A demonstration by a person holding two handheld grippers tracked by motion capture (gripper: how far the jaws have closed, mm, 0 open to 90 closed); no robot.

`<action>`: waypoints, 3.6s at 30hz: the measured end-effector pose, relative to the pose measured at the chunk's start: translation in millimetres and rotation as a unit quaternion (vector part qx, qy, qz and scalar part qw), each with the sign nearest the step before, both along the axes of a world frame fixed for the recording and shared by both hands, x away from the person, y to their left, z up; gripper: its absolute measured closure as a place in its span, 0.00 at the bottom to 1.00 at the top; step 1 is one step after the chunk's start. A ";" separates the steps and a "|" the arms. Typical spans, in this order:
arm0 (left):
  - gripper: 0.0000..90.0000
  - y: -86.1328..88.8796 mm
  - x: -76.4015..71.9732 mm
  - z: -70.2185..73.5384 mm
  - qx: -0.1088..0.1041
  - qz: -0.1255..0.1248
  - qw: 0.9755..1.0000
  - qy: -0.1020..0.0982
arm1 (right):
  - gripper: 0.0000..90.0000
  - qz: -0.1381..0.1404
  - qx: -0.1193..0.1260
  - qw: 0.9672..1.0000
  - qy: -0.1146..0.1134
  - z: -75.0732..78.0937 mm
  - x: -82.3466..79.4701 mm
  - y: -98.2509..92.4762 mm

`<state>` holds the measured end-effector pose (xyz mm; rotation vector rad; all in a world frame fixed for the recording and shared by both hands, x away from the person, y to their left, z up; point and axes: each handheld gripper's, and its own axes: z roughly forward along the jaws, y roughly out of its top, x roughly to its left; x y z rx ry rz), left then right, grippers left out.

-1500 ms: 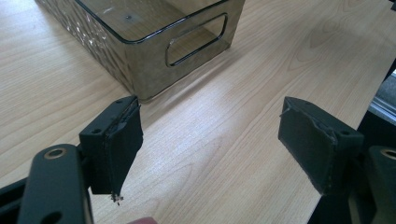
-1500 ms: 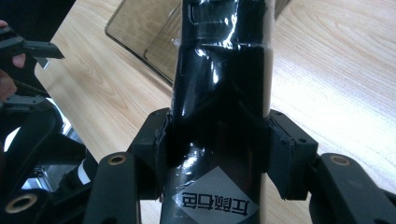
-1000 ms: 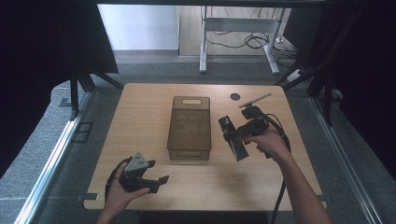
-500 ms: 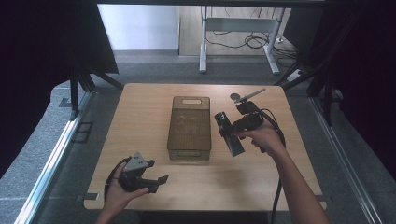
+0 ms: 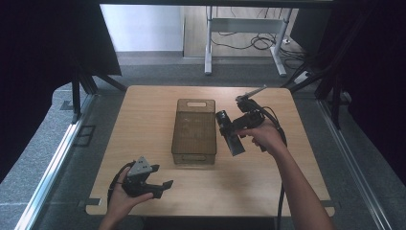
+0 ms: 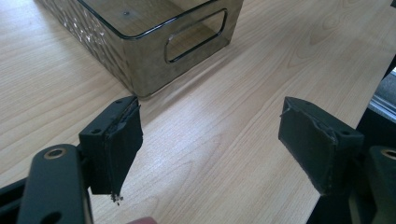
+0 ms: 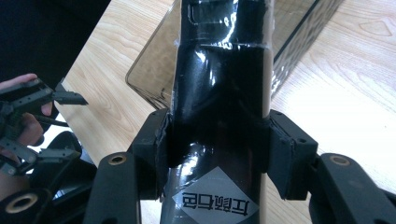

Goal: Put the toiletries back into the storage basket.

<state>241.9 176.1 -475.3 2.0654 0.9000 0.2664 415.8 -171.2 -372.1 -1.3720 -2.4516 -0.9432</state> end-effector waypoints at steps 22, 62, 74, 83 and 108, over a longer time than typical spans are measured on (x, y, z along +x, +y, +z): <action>0.24 -0.7 0.0 -0.4 -0.001 -0.003 1.000 0.000 | 0.52 0.010 -0.003 1.000 0.013 1.8 13.1 29.5; 0.24 6.2 1.1 1.5 -0.004 0.002 1.000 -0.003 | 0.52 0.011 -0.018 0.999 0.037 3.7 29.6 83.4; 0.24 6.8 1.0 1.6 -0.005 0.002 1.000 -0.003 | 0.51 0.017 -0.022 0.999 0.041 2.6 34.3 101.8; 0.24 7.0 1.0 1.8 -0.007 0.001 1.000 -0.002 | 0.51 0.019 -0.019 0.999 0.048 -2.7 37.8 111.6; 0.24 4.9 1.8 -0.6 -0.005 -0.002 1.000 0.002 | 0.51 -0.003 -0.010 0.998 0.068 -16.6 50.1 126.1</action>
